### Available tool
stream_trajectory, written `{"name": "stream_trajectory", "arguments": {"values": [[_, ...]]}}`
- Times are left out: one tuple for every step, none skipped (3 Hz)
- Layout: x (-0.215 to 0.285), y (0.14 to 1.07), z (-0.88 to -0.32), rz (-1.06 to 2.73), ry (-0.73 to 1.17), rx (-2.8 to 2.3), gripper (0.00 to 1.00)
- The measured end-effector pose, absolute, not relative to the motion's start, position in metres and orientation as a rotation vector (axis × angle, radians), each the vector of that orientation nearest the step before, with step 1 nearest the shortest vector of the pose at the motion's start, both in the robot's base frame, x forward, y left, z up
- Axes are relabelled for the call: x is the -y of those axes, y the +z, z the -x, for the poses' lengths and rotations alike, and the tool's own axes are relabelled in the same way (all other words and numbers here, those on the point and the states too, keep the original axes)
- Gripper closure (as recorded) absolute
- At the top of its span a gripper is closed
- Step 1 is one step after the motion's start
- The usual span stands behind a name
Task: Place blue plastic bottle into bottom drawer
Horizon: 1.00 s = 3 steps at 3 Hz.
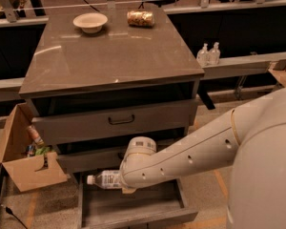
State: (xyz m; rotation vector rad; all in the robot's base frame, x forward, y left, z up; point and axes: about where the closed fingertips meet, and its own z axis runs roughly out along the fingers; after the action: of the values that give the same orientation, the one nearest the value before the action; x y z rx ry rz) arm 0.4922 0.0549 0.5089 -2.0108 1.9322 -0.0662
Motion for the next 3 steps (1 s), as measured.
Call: {"name": "stream_trajectory", "arguments": {"values": [[-0.058,0.474,-0.498,2.017,-0.072,-1.919,1.00],[-0.061,0.429,-0.512,2.058,-0.133,-1.915,1.00],[-0.060,0.416,-0.515,2.108,-0.169,-1.848,1.00]]}}
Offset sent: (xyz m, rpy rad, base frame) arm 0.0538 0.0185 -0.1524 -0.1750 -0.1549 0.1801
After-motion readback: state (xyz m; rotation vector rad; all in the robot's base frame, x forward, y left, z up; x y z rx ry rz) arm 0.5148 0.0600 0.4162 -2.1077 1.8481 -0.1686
